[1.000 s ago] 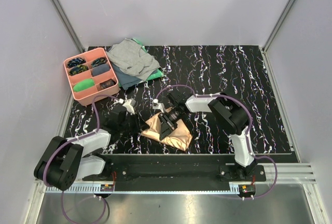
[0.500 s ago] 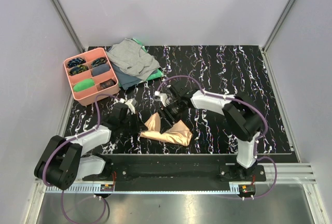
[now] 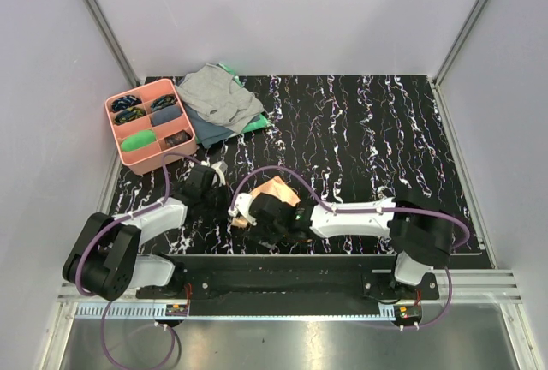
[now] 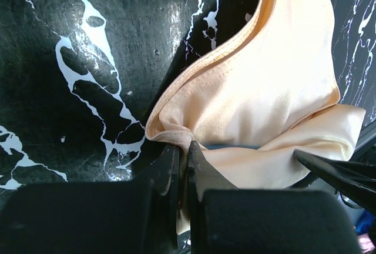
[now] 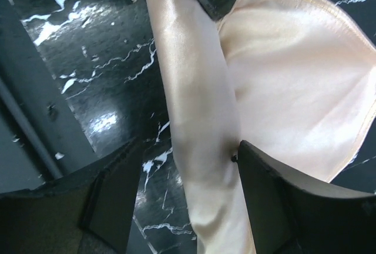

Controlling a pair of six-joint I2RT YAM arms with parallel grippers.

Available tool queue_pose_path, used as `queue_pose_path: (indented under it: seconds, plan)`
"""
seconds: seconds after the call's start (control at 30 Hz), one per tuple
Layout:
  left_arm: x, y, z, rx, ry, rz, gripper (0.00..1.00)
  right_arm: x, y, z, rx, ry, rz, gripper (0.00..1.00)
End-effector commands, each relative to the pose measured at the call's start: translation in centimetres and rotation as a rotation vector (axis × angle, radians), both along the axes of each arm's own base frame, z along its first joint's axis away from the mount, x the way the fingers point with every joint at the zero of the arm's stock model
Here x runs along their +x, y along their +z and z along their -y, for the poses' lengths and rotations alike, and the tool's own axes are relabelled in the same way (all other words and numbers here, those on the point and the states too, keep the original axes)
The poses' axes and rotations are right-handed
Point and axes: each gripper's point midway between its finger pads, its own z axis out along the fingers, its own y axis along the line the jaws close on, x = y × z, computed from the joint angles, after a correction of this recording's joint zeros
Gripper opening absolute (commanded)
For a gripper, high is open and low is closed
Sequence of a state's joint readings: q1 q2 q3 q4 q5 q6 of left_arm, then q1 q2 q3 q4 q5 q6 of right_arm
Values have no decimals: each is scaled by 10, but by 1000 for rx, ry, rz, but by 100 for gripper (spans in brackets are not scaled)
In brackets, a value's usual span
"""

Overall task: Fold the napkin, place the utensils inside, and roll it up
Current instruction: Roll the napkin with the utensil

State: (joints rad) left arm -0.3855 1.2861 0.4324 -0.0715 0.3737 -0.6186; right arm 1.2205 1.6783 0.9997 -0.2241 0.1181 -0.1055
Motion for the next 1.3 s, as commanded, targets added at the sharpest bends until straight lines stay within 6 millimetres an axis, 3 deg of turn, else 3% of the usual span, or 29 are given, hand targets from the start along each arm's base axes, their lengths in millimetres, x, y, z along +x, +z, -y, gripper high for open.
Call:
queue_pose_path:
  seconds: [0.0,0.17,0.27,0.37,0.5,0.53,0.57,0.73,0.93,1.1,1.27]
  plan:
    - [-5,-3,-1,17,-12,-33,0,24,1,-6,-34,-31,191,73]
    - [-6,-3,-2,21,-19,-33,0,27,-13,-5,-73,-23,204,70]
    - [-6,-1,0,15,-30,-28,0,25,-26,1,-110,-14,192,52]
    - [-4,2,1,9,-38,-15,0,17,-37,5,-125,2,120,43]
    - [4,12,-3,31,-24,28,33,-9,-45,2,-72,53,-98,35]
    - [8,14,-8,60,-6,48,51,-8,-45,4,-59,47,-140,35]
    - [9,19,-10,70,0,62,56,-20,-44,0,-33,76,-214,35]
    - [12,26,-24,117,70,106,74,-35,-40,-1,20,116,-394,34]
    - [10,36,-29,69,147,188,76,-41,-30,-4,104,146,-598,33]
    - [4,47,-18,-50,123,274,74,-23,-30,0,149,102,-702,32]
    - [0,57,-13,-96,76,350,73,-19,-35,2,176,93,-832,32]
